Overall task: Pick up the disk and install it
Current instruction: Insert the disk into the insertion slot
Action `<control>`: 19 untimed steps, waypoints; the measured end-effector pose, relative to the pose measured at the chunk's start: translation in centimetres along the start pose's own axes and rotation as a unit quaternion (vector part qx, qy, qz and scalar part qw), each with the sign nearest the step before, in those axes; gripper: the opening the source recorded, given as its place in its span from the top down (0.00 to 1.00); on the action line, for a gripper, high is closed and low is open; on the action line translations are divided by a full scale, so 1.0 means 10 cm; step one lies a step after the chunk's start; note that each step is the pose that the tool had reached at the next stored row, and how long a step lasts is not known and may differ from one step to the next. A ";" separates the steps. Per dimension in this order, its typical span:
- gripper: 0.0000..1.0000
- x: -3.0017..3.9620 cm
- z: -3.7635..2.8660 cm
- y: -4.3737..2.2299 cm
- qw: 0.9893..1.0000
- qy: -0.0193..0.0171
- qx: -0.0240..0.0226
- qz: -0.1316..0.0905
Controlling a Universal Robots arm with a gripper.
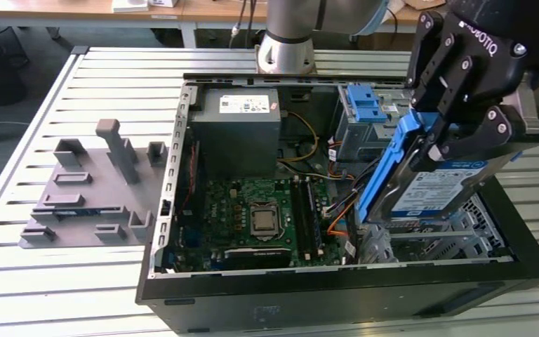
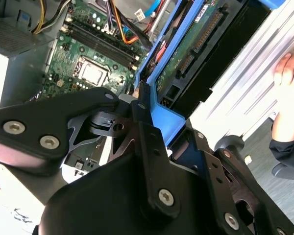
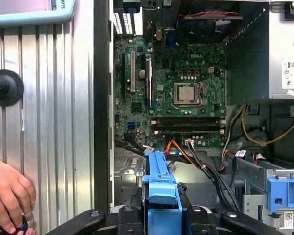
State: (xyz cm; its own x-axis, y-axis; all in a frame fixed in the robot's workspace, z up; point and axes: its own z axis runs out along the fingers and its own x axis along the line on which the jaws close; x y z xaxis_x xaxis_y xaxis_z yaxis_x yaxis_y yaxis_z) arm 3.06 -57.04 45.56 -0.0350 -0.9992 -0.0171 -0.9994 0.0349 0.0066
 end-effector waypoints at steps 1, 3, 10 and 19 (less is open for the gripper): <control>0.64 0.000 0.004 -0.023 1.000 0.000 0.000 0.000; 0.64 -0.001 0.010 -0.064 1.000 0.000 0.000 0.000; 0.64 0.000 0.035 -0.171 1.000 0.000 0.000 0.001; 0.64 -0.003 0.067 -0.289 1.000 0.000 0.000 0.001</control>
State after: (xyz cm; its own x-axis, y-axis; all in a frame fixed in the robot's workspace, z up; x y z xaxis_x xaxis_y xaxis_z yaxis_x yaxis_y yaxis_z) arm 5.94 -57.10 44.87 -0.0361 -0.9992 -0.0169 -0.9993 0.0360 0.0066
